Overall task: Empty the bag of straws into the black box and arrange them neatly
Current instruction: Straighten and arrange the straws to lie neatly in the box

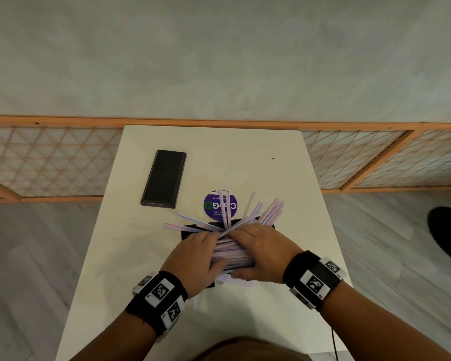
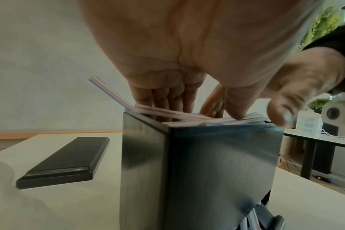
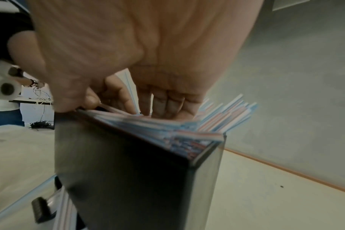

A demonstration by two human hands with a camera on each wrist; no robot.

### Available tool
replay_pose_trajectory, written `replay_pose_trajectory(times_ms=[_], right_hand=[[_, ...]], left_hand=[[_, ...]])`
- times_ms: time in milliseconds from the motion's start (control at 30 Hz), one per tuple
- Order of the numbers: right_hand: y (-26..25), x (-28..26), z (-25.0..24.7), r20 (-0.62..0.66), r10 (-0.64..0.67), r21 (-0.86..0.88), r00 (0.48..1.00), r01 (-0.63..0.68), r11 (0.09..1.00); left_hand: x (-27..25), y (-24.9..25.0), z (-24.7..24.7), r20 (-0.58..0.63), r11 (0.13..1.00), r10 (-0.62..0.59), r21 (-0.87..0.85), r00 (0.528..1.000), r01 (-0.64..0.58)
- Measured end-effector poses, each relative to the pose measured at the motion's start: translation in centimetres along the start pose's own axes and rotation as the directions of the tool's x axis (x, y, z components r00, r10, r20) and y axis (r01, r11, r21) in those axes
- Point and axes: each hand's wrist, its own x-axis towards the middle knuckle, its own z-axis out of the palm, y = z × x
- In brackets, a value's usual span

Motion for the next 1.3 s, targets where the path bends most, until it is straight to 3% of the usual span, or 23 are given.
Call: replay_pose_trajectory(times_ms=[200, 367, 467, 533, 633, 700, 767, 867, 933, 1033, 1300], right_hand=[[-0.4, 1.9, 2.5, 0.179, 0.061, -0.139, 0.982, -0.036, 0.990], [-0.2, 3.5, 1.8, 0.195, 0.017, -0.098, 0.981, 0.002, 0.995], [-0.4, 2.6, 0.5, 0.082, -0.050, 0.035, 0.995, 0.047, 0.998], [-0.7, 1.3, -0.7, -0.060, -0.080, 0.087, 0.995, 0.085, 0.992], [-1.1, -1.6, -2.4, -0.264, 0.033, 0.165, 0.964, 0.011, 0.986], [-1.4, -4.2, -2.9, -0.319, 0.181, 0.258, 0.930, -0.098, 0.961], [-1.5, -6.7, -2.0, -0.274, 0.325, 0.403, 0.905, -0.198, 0.893], [-1.9, -8.9, 1.9, -0.094, 0.450, 0.533, 0.888, -0.337, 0.776], [-2.6, -9.1, 5.2, 0.079, 0.448, 0.499, 0.891, -0.424, 0.756], [-3.8, -7.6, 9.3, 0.230, 0.410, 0.313, 0.883, -0.466, 0.828], [-4.5, -3.2, 15.4, 0.190, 0.537, -0.009, 0.822, -0.546, 0.838]], left_hand=[[0.6, -0.1, 0.2, 0.072, 0.995, -0.050, -0.086, 0.996, 0.056], [0.7, -0.6, 0.0, 0.062, 0.995, -0.045, -0.087, 0.997, 0.051], [0.4, -0.8, -0.1, 0.036, 0.997, -0.026, -0.073, 0.999, 0.028], [0.1, -0.7, -0.2, 0.015, 0.998, -0.010, -0.063, 1.000, 0.011], [-0.4, -0.4, -0.6, -0.049, 0.999, 0.041, -0.002, 0.998, -0.042], [-1.0, -0.1, -0.8, -0.105, 0.997, 0.075, 0.005, 0.992, -0.075], [-1.7, 0.0, -0.6, -0.122, 0.994, 0.111, 0.037, 0.986, -0.107], [-2.4, -0.3, 0.4, -0.053, 0.981, 0.140, 0.144, 0.989, -0.132], [-2.5, -0.6, 1.0, -0.007, 0.975, 0.134, 0.177, 0.991, -0.131], [-2.3, -0.5, 1.5, 0.007, 0.973, 0.135, 0.188, 0.991, -0.134], [-1.4, -0.8, 1.5, 0.075, 0.974, 0.133, 0.176, 0.988, -0.144]])
